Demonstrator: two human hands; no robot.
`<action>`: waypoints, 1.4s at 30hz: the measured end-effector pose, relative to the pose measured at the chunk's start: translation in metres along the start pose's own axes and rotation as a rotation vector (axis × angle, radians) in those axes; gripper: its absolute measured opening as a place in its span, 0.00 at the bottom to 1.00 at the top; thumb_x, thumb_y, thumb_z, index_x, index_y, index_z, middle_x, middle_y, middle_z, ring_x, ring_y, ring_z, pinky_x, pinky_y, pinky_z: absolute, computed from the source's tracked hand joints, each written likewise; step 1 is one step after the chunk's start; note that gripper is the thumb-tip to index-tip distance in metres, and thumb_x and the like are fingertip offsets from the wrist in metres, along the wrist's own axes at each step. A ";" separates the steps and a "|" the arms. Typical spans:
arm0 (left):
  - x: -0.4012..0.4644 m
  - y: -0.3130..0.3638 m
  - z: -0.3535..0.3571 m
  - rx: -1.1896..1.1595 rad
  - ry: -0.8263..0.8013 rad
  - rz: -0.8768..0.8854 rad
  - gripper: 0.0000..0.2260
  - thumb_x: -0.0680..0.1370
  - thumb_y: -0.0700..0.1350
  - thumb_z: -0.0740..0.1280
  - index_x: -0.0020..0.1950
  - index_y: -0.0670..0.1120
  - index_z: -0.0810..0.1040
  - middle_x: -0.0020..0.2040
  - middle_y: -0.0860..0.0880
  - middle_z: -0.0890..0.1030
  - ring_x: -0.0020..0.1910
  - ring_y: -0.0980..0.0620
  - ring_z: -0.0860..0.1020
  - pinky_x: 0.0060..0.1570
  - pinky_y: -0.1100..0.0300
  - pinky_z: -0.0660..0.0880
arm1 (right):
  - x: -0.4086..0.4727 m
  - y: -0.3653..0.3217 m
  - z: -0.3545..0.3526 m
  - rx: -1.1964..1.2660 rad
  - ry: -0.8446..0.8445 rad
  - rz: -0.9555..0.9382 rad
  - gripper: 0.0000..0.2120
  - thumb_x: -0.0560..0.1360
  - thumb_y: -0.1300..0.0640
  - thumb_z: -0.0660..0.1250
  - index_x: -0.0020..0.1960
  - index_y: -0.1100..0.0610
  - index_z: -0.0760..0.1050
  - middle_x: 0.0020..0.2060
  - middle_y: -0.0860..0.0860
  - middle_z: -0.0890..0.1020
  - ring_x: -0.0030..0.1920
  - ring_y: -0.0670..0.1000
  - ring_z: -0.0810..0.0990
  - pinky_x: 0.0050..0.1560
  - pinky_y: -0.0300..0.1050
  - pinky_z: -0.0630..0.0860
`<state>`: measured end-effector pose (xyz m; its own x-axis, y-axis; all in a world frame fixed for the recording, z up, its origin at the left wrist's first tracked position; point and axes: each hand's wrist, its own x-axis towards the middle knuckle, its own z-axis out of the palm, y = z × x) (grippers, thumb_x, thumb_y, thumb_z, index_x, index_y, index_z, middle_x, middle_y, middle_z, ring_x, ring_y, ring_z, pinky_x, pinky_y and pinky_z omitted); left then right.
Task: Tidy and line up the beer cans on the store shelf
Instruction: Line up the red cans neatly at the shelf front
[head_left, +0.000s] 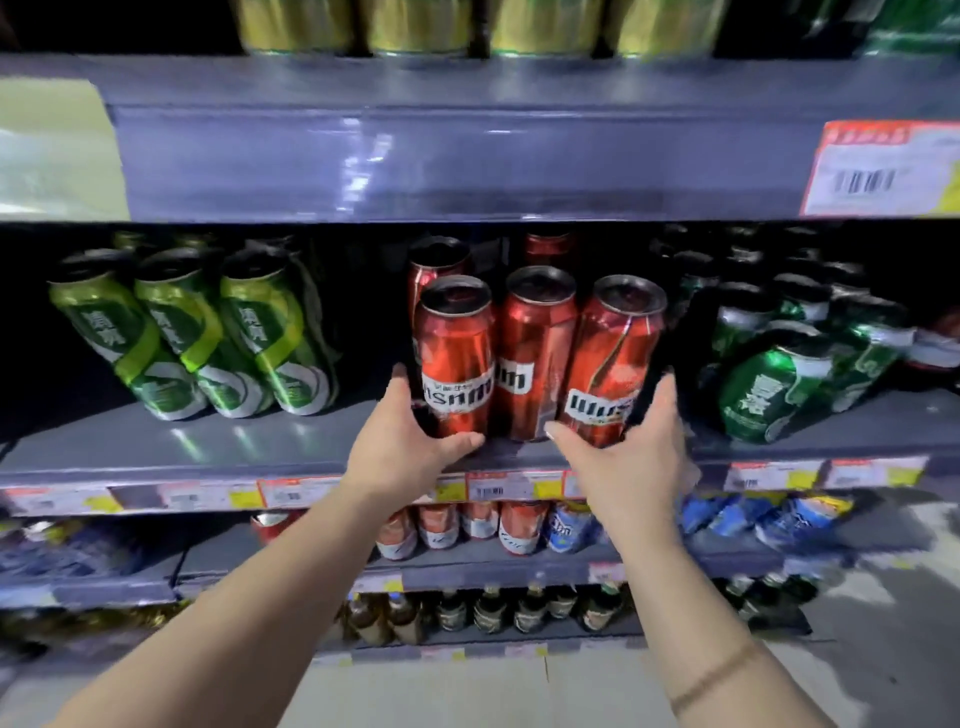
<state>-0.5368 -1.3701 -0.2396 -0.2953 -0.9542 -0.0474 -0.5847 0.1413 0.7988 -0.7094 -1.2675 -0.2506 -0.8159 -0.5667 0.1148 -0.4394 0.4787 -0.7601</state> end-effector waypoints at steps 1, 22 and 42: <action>-0.001 -0.001 0.001 0.005 -0.001 -0.009 0.34 0.67 0.54 0.78 0.68 0.51 0.67 0.58 0.56 0.77 0.59 0.53 0.76 0.55 0.57 0.73 | 0.005 -0.003 0.001 -0.017 0.003 0.004 0.53 0.57 0.32 0.74 0.73 0.52 0.58 0.68 0.51 0.73 0.67 0.56 0.71 0.68 0.63 0.62; 0.006 -0.004 -0.009 0.093 -0.051 -0.014 0.25 0.71 0.54 0.74 0.64 0.50 0.71 0.57 0.54 0.79 0.55 0.54 0.77 0.55 0.53 0.75 | 0.026 -0.018 0.011 -0.128 -0.062 0.009 0.41 0.61 0.37 0.77 0.62 0.59 0.65 0.58 0.61 0.78 0.62 0.63 0.73 0.68 0.59 0.59; 0.034 -0.008 -0.008 0.099 -0.061 0.066 0.23 0.73 0.51 0.74 0.65 0.49 0.74 0.56 0.52 0.80 0.55 0.53 0.77 0.53 0.63 0.68 | 0.033 -0.012 0.019 -0.140 -0.034 -0.020 0.40 0.60 0.35 0.76 0.63 0.54 0.65 0.57 0.53 0.80 0.60 0.58 0.76 0.68 0.57 0.60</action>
<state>-0.5360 -1.4055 -0.2430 -0.3793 -0.9246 -0.0358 -0.6333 0.2312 0.7385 -0.7244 -1.3047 -0.2496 -0.7943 -0.5983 0.1055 -0.5057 0.5548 -0.6606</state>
